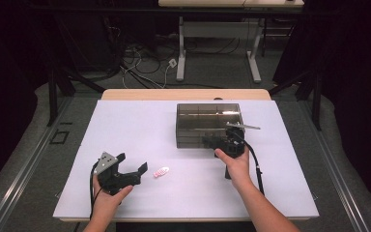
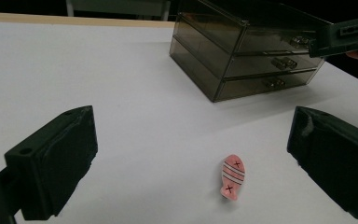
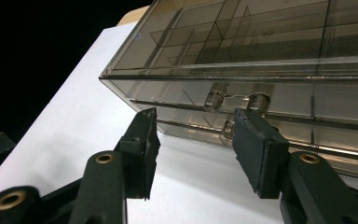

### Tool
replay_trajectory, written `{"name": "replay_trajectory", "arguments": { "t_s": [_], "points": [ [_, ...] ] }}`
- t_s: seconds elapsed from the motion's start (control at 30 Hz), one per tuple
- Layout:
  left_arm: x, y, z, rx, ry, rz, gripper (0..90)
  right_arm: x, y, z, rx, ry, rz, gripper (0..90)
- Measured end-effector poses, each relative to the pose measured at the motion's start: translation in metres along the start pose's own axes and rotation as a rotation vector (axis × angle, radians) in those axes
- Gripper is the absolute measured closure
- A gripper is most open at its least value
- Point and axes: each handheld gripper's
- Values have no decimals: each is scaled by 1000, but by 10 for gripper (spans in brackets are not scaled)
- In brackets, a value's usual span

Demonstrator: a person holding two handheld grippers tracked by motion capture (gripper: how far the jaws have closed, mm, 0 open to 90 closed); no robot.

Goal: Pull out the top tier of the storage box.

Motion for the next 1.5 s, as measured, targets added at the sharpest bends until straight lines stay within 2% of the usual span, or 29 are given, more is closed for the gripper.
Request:
{"name": "replay_trajectory", "arguments": {
  "t_s": [0.07, 0.23, 0.37, 0.53, 0.63, 0.67, 0.8, 0.83, 0.87, 0.93, 0.97, 1.03, 1.33, 1.5],
  "points": [
    [0, 0, 0, -1, 1, -1, 19, 2, -1, 0, 4, -10, 0, 521],
    [0, 0, 0, -3, 2, -2, 19, 4, -2, 2, 34, 6, -12, 542],
    [0, 0, 0, -3, 2, -3, 20, 7, -5, 2, 42, -3, -4, 561],
    [0, -1, -1, -2, 2, -4, 21, 9, -7, 3, 55, -16, -20, 594],
    [0, -1, -1, 0, 3, -5, 21, 13, -9, 5, 81, -5, 11, 632],
    [0, -1, -1, -1, 4, -4, 21, 12, -8, 5, 88, -6, -13, 637],
    [0, -1, -1, -1, 4, -5, 21, 15, -8, 6, 91, -5, 1, 650],
    [0, -1, -1, -1, 4, -6, 21, 16, -8, 6, 104, -2, 18, 660],
    [0, -1, -1, -1, 4, -6, 21, 15, -8, 5, 118, -3, 1, 665],
    [0, -1, -1, -1, 5, -6, 21, 16, -7, 7, 133, 6, 6, 679],
    [0, -1, -1, -1, 4, -6, 21, 18, -7, 7, 146, 7, 29, 684],
    [0, -1, -1, 0, 5, -6, 21, 18, -6, 7, 166, 12, 9, 693],
    [0, -1, -2, -1, 5, -6, 21, 20, -7, 9, 193, 10, 23, 727],
    [0, -1, -2, -4, 5, -5, 21, 20, -7, 9, 252, 14, 37, 741]
  ]
}}
Point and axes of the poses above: each handheld gripper's, and its own axes: x roughly forward along the jaws, y roughly out of its top, z roughly to its right, and after that the axes turned 8 degrees about x, right-handed
